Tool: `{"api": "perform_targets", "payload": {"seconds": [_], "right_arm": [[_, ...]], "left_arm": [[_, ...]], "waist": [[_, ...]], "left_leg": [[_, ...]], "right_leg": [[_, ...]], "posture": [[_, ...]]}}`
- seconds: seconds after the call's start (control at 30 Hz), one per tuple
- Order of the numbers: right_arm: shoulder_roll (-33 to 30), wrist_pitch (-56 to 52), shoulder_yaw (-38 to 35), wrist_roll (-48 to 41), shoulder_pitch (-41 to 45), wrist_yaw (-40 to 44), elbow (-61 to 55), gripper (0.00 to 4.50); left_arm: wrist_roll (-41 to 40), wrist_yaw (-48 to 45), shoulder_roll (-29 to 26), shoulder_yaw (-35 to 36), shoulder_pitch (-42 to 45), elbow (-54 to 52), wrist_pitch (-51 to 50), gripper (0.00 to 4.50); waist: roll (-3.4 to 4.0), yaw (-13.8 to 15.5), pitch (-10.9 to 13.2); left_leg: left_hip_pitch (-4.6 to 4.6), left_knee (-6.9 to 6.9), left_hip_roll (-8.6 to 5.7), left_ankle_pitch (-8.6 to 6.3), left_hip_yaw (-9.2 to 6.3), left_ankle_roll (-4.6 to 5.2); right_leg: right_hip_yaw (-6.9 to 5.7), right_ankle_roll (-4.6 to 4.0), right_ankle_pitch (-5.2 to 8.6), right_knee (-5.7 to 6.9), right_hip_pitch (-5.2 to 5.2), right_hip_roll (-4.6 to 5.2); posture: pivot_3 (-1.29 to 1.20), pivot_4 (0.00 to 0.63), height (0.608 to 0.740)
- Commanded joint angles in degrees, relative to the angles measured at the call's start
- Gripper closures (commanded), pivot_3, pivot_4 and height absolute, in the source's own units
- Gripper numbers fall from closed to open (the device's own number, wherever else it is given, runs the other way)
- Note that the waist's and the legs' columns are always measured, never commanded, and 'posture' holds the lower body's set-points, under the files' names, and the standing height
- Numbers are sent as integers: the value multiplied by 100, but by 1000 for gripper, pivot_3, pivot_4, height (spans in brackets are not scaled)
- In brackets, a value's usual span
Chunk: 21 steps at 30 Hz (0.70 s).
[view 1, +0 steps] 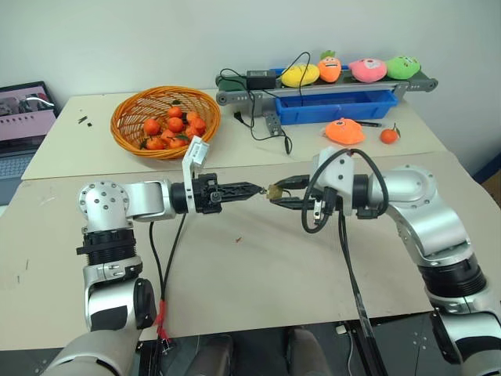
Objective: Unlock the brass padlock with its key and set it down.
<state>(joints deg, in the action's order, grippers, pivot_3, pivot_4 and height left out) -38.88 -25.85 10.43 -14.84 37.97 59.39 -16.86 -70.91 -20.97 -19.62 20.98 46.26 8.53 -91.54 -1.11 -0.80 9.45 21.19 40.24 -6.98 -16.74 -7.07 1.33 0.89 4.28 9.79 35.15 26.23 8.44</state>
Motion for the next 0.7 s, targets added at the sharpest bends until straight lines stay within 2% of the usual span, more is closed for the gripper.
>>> {"api": "perform_targets", "payload": {"seconds": [0.03, 0.43, 0.7], "right_arm": [[-10, -20, -152, -88, 147, -50, -196, 3600], [-11, 12, -146, -67, 135, -46, -180, 3600], [15, -47, -87, -52, 160, -69, -196, 3600]], "left_arm": [[-193, -94, 36, -10, 80, -174, -92, 4480], [25, -308, -124, -338, 15, -333, -21, 4480], [604, -1174, -694, -1381, -200, -1093, 534, 4480]], "waist": [[0, 1, 0], [0, 0, 0], [0, 6, 0]], "left_leg": [[0, 0, 0, 0, 0, 0], [0, 0, 0, 0, 0, 0], [0, -1, -1, 0, 0, 0]], "right_leg": [[0, 0, 0, 0, 0, 0], [0, 0, 0, 0, 0, 0], [1, 0, 0, 0, 0, 0]], "posture": [[0, 150, 740], [0, 150, 740], [0, 150, 740]]}}
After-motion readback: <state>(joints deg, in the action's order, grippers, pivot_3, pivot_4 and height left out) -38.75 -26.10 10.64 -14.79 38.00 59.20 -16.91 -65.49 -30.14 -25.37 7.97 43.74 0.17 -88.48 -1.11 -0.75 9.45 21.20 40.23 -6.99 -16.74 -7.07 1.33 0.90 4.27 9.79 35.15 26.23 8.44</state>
